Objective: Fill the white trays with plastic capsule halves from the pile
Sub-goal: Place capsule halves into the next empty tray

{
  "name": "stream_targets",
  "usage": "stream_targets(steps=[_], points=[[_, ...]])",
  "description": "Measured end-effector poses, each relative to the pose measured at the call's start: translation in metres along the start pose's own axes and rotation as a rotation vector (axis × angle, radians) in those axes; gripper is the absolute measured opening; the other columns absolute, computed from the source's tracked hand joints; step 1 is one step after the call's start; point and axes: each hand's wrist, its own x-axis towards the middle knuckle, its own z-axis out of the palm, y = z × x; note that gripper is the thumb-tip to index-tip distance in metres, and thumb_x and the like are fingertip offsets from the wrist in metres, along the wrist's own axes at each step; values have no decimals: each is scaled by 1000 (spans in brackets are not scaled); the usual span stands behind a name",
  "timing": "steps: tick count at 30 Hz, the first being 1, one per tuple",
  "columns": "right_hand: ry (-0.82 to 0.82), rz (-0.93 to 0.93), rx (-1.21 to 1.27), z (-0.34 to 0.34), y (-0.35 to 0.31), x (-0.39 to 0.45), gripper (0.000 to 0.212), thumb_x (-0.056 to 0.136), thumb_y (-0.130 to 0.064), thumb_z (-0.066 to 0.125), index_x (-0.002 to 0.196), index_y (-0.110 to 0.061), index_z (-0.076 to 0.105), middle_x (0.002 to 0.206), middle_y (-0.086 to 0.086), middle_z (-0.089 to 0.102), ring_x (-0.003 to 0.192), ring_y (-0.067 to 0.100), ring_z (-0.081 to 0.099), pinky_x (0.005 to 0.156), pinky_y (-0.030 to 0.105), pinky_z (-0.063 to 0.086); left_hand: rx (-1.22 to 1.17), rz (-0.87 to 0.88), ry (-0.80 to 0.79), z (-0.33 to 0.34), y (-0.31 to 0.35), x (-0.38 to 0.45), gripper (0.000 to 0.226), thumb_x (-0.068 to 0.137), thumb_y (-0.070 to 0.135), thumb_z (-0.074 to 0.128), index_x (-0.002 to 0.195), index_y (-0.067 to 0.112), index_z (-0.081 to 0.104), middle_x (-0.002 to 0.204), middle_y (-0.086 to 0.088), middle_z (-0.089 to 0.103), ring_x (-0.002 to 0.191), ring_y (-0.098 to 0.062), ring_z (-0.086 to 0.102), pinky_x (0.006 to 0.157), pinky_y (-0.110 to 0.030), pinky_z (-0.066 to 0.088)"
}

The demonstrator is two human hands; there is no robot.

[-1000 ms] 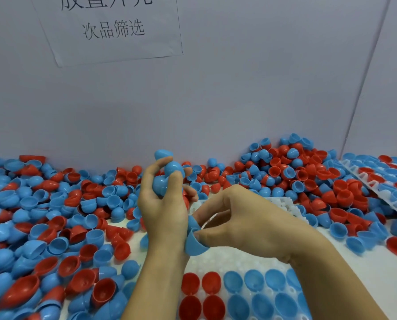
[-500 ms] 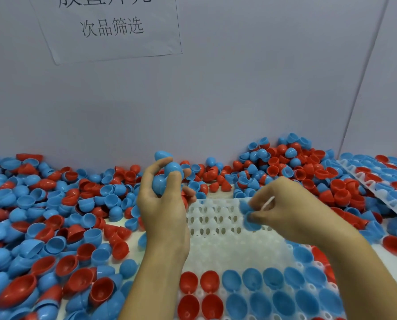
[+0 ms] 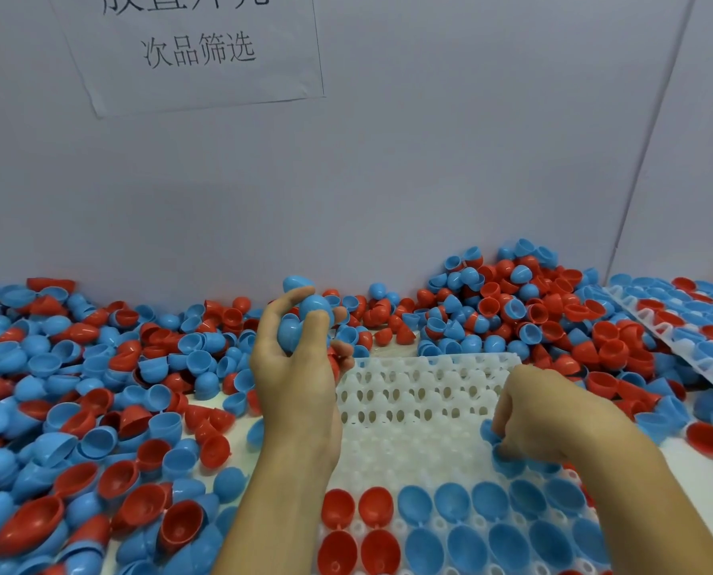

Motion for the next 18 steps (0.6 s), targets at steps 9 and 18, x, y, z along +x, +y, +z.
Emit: stream_targets(steps=[9,18], points=[[-40,23,4,-2,-6,-2,41,83,-20,77,120,-13,63,115,5,64,103,23,63,92,36,57,-10,-26,-1,2,1,-2,18,95,13,66,97,29,73,87,7,70,79,-15,61,67,-30,55],[41,-4,59,-4,-1,2,27,87,-25,73,110,-13,69,112,5,67,99,22,64,90,36,57,-31,-110,-36,2,4,-3,18,95,12,64,104,25,72,73,10,72,56,-10,57,57,-26,54]])
